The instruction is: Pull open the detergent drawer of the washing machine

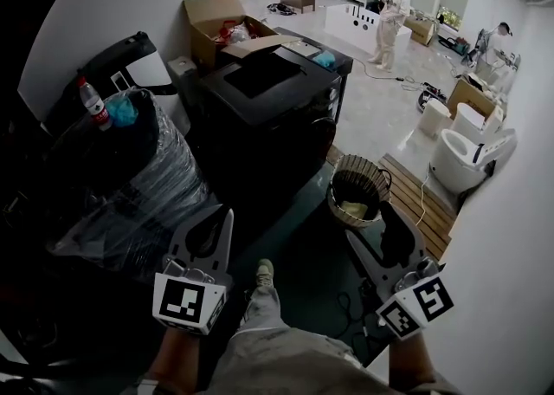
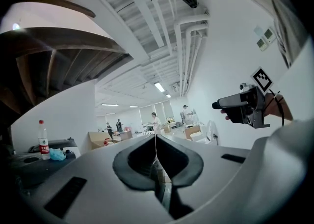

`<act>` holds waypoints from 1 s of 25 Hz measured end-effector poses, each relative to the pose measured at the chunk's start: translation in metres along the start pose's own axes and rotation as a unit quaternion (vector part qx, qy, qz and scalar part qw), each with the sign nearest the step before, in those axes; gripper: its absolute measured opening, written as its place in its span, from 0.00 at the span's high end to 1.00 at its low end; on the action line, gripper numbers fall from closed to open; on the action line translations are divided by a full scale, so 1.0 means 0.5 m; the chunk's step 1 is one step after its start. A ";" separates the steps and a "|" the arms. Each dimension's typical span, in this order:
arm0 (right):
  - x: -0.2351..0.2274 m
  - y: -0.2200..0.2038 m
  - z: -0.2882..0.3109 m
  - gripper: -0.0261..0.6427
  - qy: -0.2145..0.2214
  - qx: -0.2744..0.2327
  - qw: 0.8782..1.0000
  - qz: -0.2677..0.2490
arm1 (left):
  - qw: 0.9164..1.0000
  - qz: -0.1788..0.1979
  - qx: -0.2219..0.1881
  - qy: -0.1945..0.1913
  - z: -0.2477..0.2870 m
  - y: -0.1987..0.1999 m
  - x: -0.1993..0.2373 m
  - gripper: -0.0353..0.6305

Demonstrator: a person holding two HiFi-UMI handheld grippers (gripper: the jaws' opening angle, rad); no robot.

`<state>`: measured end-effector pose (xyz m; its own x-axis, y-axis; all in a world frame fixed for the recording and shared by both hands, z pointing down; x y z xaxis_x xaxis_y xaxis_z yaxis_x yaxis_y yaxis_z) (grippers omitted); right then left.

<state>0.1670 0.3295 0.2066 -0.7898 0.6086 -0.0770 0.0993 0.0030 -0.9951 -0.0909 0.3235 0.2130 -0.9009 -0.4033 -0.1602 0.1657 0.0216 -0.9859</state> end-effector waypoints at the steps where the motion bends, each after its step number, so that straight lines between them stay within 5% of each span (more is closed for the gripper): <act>1: -0.006 -0.006 0.016 0.48 0.002 -0.003 1.000 0.004 | 1.000 0.000 0.001 0.000 0.013 -0.007 0.011 0.92; 6: -0.045 -0.033 0.112 0.47 0.000 0.000 1.000 0.022 | 1.000 -0.009 0.008 -0.002 0.094 -0.039 0.076 0.92; 15: -0.160 -0.120 0.316 0.46 -0.026 0.032 0.990 0.131 | 0.999 -0.030 0.041 -0.018 0.275 -0.112 0.209 0.92; 25: -0.243 -0.250 0.569 0.46 -0.037 0.065 0.964 0.254 | 0.997 -0.032 0.060 -0.032 0.470 -0.202 0.360 0.92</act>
<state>0.0785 0.0293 0.3224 -0.6999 0.4476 -0.5566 0.4124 -0.3830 -0.8266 -0.1753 0.0340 0.2948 -0.8840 -0.4588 -0.0895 0.1584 -0.1138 -0.9808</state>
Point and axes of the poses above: the fingertips, and each gripper's own axes: z forward along the fingers, x to its left, y out of its top, the point moved 5 cm from there along -z, backward along the fingers, and after that the axes turned 4 degrees about -z, right-handed, at the moved point
